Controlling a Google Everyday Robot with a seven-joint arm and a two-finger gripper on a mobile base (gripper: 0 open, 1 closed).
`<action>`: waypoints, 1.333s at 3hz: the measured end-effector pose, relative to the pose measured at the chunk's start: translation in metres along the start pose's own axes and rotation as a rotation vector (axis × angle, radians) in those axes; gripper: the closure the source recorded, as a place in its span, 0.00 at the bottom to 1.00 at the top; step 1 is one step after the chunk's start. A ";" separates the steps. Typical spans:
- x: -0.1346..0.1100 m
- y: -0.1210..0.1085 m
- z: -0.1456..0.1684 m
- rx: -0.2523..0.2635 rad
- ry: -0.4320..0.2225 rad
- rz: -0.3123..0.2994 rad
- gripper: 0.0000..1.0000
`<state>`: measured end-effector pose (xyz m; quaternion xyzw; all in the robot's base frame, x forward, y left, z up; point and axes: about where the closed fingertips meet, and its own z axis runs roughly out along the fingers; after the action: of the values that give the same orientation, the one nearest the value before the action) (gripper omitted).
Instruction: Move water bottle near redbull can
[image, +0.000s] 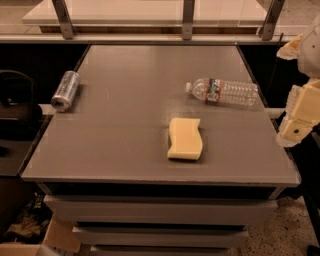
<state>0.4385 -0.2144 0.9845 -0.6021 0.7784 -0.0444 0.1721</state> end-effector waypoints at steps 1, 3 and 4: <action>0.000 0.000 0.000 0.000 0.000 0.000 0.00; -0.026 -0.023 0.010 0.022 0.018 -0.146 0.00; -0.043 -0.043 0.035 -0.005 0.046 -0.234 0.00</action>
Offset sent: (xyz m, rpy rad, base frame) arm 0.0219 0.0149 0.0032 -0.0629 -0.0486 0.0986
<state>0.4983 -0.1804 0.9732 -0.6881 0.7067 -0.0761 0.1462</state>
